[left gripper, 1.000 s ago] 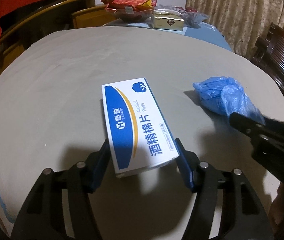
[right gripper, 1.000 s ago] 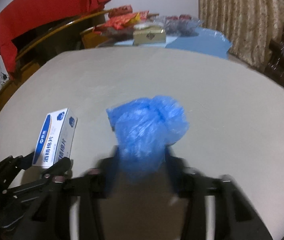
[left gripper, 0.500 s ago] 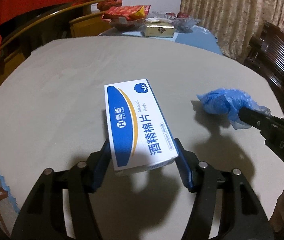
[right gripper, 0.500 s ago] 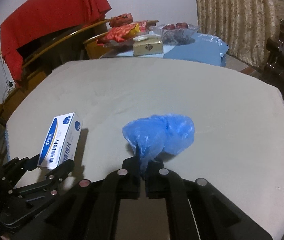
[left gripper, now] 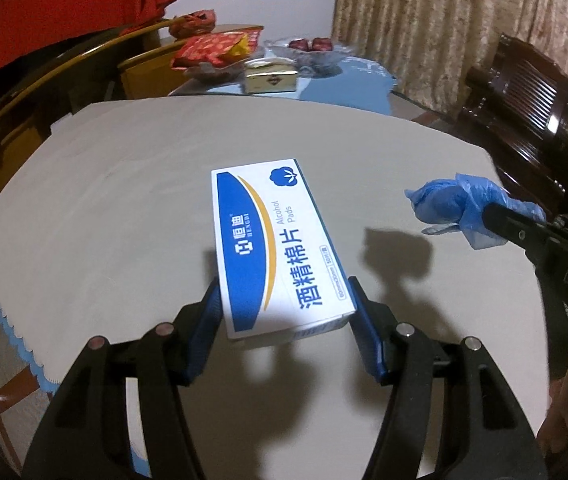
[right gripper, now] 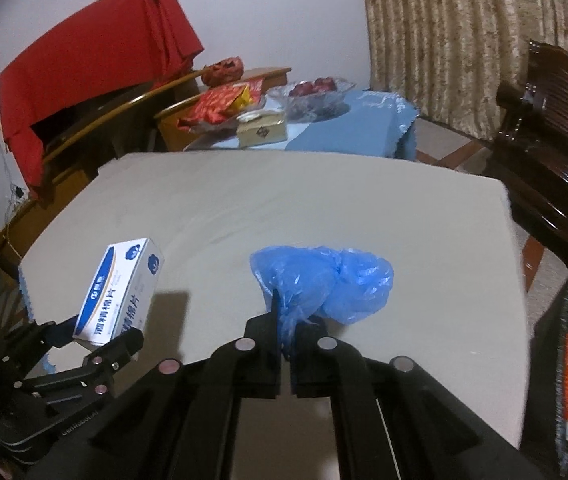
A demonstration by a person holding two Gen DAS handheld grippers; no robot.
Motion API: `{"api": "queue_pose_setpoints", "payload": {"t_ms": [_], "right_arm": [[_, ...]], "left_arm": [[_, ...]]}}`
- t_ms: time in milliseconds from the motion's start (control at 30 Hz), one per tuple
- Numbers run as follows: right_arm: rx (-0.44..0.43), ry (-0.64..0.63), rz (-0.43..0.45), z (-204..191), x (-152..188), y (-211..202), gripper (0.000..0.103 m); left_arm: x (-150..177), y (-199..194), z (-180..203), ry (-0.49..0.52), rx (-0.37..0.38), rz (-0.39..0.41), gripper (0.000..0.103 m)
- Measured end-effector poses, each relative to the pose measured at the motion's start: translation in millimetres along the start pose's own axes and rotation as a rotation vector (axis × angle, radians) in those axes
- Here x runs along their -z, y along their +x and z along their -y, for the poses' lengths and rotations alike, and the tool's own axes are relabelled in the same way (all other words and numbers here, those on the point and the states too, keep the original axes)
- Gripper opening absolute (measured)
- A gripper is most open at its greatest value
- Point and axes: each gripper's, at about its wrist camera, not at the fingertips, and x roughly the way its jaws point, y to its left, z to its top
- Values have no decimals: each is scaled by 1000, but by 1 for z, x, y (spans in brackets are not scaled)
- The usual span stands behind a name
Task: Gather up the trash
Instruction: 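Lift the box and blue bags and carry them over the bin, then open both grippers to drop the box and blue bags into the bin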
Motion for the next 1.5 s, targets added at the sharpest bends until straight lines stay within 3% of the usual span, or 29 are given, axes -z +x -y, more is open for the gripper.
{"api": "queue_pose_setpoints", "payload": {"t_ms": [433, 767, 1133, 1500], "right_arm": [[77, 55, 73, 74, 9, -89, 3], [166, 121, 113, 147, 26, -149, 3], [300, 177, 135, 246, 47, -206, 3], [340, 324, 58, 355, 79, -188, 3]], "left_arm": [[2, -67, 89, 99, 75, 57, 58], [6, -96, 181, 200, 149, 80, 58], [23, -95, 302, 308, 253, 51, 58], [43, -54, 409, 421, 343, -9, 58]]}}
